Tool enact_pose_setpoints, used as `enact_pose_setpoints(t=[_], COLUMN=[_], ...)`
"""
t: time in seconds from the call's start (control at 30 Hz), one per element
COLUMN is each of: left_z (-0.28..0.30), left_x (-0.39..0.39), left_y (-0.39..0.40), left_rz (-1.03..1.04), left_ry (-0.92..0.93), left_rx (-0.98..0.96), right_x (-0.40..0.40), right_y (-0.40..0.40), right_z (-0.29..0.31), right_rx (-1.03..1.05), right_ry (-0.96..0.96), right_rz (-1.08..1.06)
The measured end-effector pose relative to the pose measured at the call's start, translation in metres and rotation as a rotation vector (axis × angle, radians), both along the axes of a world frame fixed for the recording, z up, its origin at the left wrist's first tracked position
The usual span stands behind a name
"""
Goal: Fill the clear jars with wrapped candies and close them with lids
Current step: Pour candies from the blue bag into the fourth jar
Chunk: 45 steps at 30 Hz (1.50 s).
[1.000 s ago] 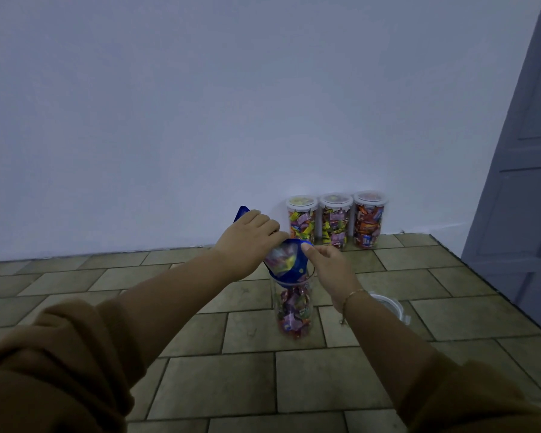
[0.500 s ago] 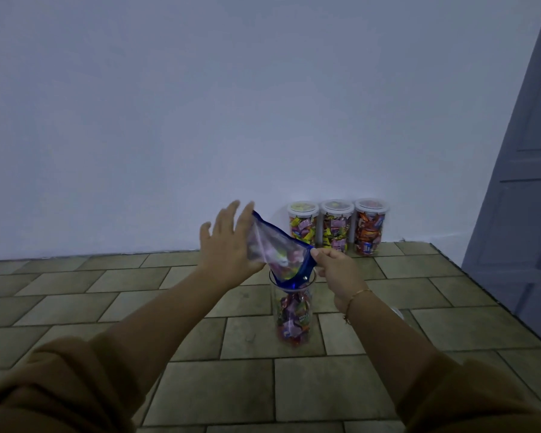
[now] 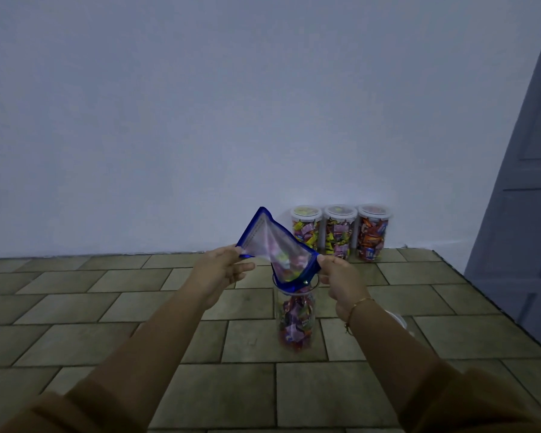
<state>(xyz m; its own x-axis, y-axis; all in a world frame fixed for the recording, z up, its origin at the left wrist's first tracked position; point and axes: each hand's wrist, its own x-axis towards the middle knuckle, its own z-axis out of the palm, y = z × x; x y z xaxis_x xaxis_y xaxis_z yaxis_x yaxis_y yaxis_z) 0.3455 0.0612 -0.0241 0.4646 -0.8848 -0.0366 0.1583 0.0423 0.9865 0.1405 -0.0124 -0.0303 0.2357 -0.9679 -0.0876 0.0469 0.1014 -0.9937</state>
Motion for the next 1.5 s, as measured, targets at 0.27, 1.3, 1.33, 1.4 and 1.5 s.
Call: enact_pose_setpoints(t=[0.27, 1.3, 1.33, 1.4, 1.5], left_z=[0.008, -0.007, -0.006, -0.003, 0.002], left_x=[0.002, -0.049, -0.050, -0.051, -0.051], left_y=[-0.003, -0.017, -0.017, -0.017, -0.017], left_rz=[0.113, 0.030, 0.023, 0.019, 0.019], left_ry=[-0.456, 0.010, 0.010, 0.002, -0.030], left_rx=[0.062, -0.237, -0.243, -0.262, -0.299], right_x=[-0.001, 0.002, 0.002, 0.002, 0.001], right_y=[-0.006, 0.000, 0.001, 0.002, 0.003], right_z=[-0.003, -0.001, 0.001, 0.004, 0.008], right_rx=[-0.001, -0.028, -0.028, -0.034, -0.049], right_ry=[-0.025, -0.041, -0.051, -0.073, -0.078], right_rz=[-0.061, -0.068, -0.071, -0.072, -0.086])
